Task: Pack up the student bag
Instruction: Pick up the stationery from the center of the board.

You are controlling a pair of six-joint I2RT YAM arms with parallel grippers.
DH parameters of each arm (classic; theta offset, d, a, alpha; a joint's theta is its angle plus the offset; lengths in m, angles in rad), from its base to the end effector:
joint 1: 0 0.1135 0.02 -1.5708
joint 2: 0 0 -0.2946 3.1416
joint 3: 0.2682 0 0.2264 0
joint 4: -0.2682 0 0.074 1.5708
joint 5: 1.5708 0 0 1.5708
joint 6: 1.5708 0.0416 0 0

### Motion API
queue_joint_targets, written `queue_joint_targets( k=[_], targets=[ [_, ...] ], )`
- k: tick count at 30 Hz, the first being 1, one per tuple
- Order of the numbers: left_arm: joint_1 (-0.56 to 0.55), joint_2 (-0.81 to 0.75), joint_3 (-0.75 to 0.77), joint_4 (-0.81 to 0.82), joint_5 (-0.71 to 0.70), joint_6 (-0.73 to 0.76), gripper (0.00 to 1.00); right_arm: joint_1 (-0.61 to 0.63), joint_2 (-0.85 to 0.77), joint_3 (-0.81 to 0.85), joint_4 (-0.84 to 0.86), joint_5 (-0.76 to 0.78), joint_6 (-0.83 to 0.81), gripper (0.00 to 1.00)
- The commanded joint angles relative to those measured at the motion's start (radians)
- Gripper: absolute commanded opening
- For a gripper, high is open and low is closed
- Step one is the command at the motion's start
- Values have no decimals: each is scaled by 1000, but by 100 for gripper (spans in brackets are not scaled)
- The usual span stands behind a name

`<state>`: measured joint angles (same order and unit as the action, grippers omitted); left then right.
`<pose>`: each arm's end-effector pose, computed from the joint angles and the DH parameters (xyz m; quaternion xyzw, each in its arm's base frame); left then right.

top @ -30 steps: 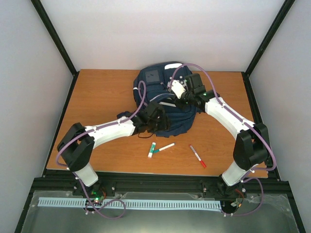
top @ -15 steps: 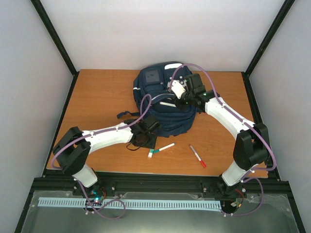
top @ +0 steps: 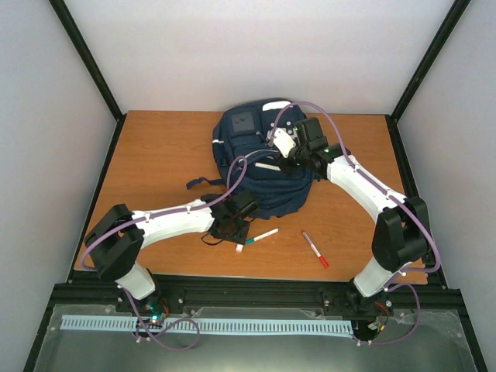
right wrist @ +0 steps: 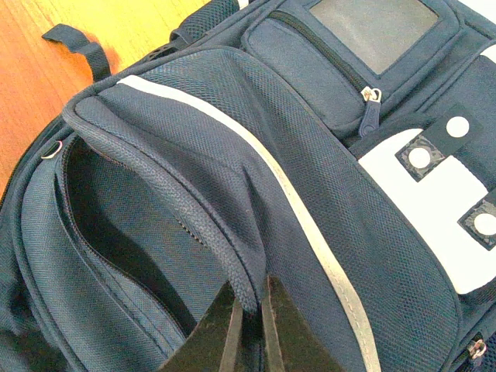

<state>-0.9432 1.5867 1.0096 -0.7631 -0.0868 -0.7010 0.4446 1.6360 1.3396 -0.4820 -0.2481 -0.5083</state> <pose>0.1596 -0.2138 0.2268 0.1149 0.9858 -0.0549 0.1098 0.3088 0.1584 0.3208 -0.4623 0.7916 0.1019 0.3864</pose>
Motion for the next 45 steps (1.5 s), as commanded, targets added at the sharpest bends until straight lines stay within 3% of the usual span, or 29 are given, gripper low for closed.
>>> queue_joint_targets(
  k=[1, 13, 22, 45],
  targets=[
    [-24, 30, 35, -13, -16, 28, 54, -3, -27, 24, 4, -23, 25, 3],
    [-55, 150, 109, -53, -48, 63, 46, -3, -24, 23, 4, -22, 22, 3],
    [-55, 165, 103, -97, -118, 42, 45, -3, -22, 23, 3, -29, 23, 3],
    [-55, 218, 128, -37, -59, 98, 27, -3, -20, 24, -2, -34, 23, 3]
  ],
)
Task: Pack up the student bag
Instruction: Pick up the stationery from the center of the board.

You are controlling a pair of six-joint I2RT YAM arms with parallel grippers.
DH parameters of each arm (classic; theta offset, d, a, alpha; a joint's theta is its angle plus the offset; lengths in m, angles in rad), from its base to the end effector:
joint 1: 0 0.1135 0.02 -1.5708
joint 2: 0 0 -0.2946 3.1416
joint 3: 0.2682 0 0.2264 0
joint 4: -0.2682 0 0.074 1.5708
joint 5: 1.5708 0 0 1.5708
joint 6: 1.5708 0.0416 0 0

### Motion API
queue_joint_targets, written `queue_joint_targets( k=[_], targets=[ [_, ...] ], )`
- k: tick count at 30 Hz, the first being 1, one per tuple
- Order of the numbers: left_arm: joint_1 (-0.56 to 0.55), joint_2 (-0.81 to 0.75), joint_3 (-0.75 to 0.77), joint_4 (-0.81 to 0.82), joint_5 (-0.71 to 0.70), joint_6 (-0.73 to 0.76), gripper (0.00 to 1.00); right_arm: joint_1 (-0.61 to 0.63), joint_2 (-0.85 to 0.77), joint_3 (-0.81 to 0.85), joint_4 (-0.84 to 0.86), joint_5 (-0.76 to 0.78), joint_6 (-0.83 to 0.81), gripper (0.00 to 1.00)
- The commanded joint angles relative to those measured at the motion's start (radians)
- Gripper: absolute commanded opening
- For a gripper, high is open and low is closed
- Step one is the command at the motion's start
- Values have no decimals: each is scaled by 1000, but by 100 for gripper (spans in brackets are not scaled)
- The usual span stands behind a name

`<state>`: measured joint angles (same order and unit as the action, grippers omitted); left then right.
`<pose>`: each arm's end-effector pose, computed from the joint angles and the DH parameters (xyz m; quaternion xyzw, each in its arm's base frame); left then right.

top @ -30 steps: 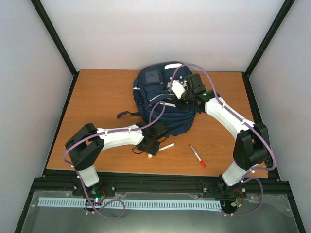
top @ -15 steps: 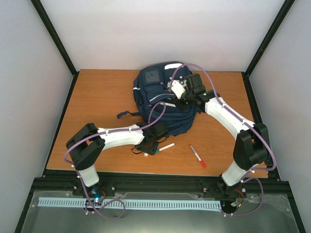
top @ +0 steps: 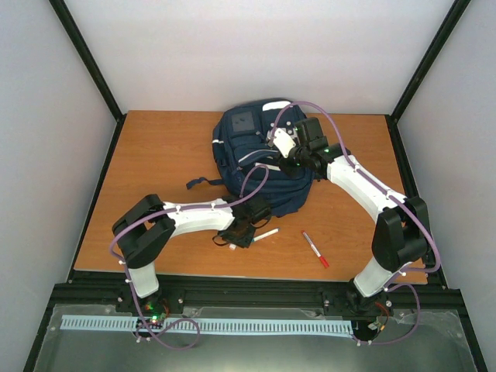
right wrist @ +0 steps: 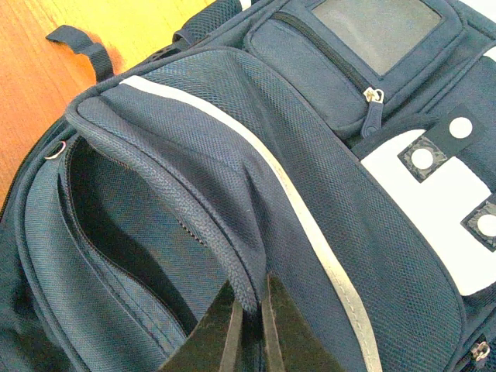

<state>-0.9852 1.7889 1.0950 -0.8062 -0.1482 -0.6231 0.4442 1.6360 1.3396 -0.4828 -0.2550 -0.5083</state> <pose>0.1699 -0.2450 0.1928 0.1769 0.9808 0.0259 0.0777 0.3086 0.1585 0.3208 -0.4631 0.7909 0.1050 0.3860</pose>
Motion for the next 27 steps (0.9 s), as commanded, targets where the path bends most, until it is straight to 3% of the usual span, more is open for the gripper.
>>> queue_joint_targets(
  k=[1, 7, 12, 15, 18, 21, 27],
  targets=[
    [-13, 19, 43, 5, -2, 19, 27, -2, -21, 24, -1, -27, 22, 3],
    [-12, 7, 49, -27, -11, 17, 13, -2, -22, 23, 1, -28, 23, 3],
    [-12, -86, 77, -133, -90, -18, 11, -2, -29, 21, 2, -32, 25, 3],
    [-12, -195, 81, -120, -53, -44, 8, -2, -31, 21, 4, -33, 24, 3],
    [-13, -322, 24, 79, 68, -89, 5, -2, -35, 22, 2, -42, 26, 3],
    [-12, -419, -70, 411, 129, -164, 1, -2, -48, 18, 6, -55, 30, 3],
    [-12, -428, -139, 786, 48, -318, 1, -3, -62, 19, 2, -71, 33, 3]
  ],
)
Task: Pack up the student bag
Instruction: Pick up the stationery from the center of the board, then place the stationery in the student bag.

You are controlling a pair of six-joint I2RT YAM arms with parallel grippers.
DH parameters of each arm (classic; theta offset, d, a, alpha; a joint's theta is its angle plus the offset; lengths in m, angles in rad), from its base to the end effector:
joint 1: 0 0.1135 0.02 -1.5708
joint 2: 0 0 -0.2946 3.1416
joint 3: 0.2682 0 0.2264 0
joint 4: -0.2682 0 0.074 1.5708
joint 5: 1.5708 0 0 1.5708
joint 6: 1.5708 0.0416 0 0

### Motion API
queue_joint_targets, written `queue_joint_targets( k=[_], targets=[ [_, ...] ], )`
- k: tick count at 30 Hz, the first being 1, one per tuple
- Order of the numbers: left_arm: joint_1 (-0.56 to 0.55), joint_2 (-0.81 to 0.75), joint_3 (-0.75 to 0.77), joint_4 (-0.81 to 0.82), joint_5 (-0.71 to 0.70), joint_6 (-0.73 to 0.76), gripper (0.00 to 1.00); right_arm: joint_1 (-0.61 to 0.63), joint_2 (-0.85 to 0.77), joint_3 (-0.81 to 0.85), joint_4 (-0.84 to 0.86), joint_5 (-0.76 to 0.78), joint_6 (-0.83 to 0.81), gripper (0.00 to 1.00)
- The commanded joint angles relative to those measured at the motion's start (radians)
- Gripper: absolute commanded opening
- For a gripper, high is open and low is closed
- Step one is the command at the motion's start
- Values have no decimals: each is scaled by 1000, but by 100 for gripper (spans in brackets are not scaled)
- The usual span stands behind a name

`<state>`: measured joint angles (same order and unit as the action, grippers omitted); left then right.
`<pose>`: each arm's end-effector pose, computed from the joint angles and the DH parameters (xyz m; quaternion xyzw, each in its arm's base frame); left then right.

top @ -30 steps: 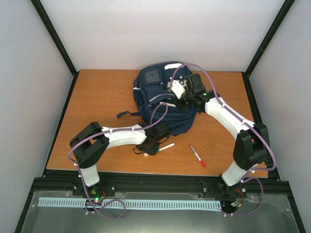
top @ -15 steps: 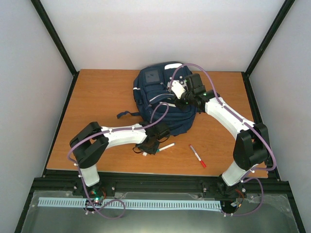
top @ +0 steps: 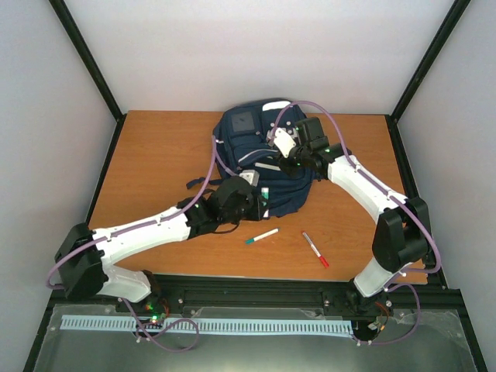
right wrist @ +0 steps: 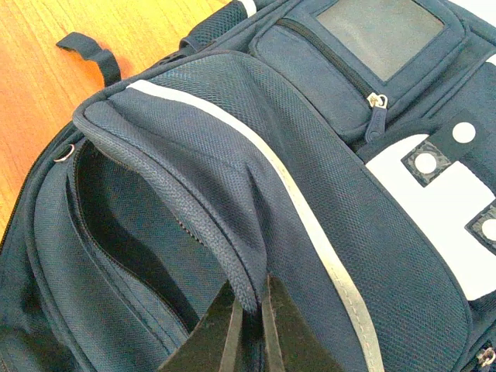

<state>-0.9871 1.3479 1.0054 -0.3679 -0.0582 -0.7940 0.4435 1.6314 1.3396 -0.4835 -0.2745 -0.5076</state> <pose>0.1498 -0.2225 0.3087 0.0755 0.9054 -0.3075 0.2828 0.3074 0.1585 0.3224 -0.4652 0.7877 0.1138 0.3875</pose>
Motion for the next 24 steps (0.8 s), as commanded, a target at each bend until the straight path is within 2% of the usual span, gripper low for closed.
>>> queue_joint_targets(
  k=[1, 4, 11, 15, 18, 21, 24],
  targets=[
    [-11, 9, -93, 447, -65, -189, 1, -2, -59, 18, 3, -53, 33, 3],
    [-11, 24, -203, 686, -162, -311, 1, -2, -66, 17, 6, -60, 34, 3],
    [-5, 176, -164, 784, -286, -467, 1, -2, -77, 10, 12, -77, 41, 3],
    [26, 274, -97, 801, -296, -559, 1, -2, -81, 9, 12, -71, 36, 3],
    [57, 339, -75, 873, -273, -630, 1, -2, -89, 5, 11, -80, 28, 3],
    [95, 404, -40, 943, -207, -653, 1, -2, -93, 2, 12, -90, 27, 3],
    [108, 433, -1, 940, -219, -670, 1, -2, -91, 3, 12, -91, 26, 3]
  ],
)
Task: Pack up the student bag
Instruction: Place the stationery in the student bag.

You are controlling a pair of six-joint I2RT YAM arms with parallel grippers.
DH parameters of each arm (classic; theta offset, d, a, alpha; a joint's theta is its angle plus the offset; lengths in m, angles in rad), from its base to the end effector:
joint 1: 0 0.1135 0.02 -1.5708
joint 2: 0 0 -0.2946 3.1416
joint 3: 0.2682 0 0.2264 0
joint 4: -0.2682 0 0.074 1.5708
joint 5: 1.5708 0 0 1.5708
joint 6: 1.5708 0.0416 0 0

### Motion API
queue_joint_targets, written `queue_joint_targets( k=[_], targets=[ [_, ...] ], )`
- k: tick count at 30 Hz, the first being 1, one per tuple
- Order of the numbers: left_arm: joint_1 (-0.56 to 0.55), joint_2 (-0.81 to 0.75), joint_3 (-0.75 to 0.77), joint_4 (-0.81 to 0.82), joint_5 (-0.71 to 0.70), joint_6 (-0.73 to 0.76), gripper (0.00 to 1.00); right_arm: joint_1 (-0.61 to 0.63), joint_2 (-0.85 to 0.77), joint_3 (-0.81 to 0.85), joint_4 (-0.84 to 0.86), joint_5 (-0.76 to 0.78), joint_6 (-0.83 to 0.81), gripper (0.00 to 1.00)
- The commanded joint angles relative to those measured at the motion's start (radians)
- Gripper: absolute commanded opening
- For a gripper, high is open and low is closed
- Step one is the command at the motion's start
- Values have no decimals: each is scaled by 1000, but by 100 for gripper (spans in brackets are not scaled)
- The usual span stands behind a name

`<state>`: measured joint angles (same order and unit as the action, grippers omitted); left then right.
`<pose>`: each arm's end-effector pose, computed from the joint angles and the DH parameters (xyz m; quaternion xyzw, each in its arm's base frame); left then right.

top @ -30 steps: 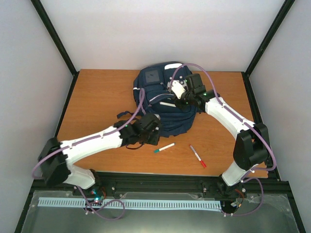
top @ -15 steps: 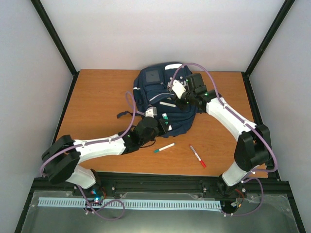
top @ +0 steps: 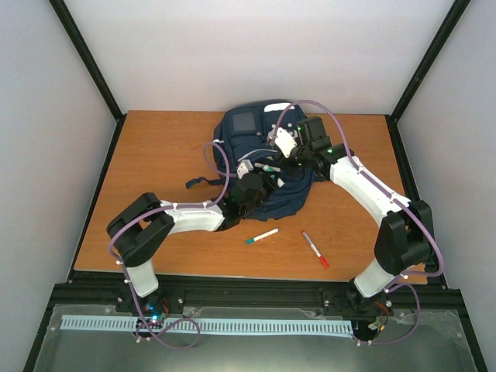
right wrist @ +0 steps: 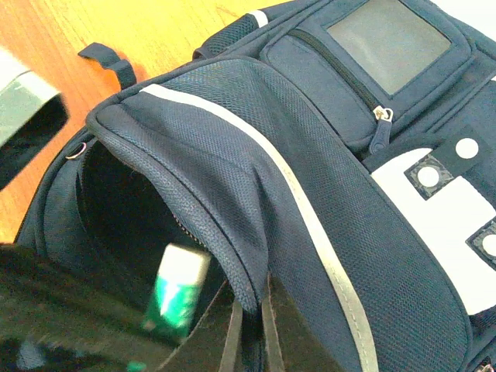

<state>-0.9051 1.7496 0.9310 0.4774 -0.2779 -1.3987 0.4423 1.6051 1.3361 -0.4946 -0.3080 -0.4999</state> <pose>0.2392 -0.2861 0.2468 -0.2751 0.7650 -0.4758 0.3357 0.3006 0.1563 0.3292 -0.4661 0.7824 0.1298 0.3920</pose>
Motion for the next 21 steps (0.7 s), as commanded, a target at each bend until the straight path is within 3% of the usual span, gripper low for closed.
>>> queue_joint_targets(
  k=[1, 13, 18, 21],
  targets=[
    [31, 40, 86, 91, -10, -74, 1, -1, -65, 6, 24, -59, 18, 3],
    [58, 155, 252, -51, -86, -285, 1, -1, -71, 2, 26, -63, 21, 3],
    [58, 180, 304, -78, -89, -279, 2, -16, -80, -6, 36, -40, 6, 3],
    [58, 188, 313, -84, -90, -282, 9, -22, -78, -8, 40, -32, 7, 3]
  ],
)
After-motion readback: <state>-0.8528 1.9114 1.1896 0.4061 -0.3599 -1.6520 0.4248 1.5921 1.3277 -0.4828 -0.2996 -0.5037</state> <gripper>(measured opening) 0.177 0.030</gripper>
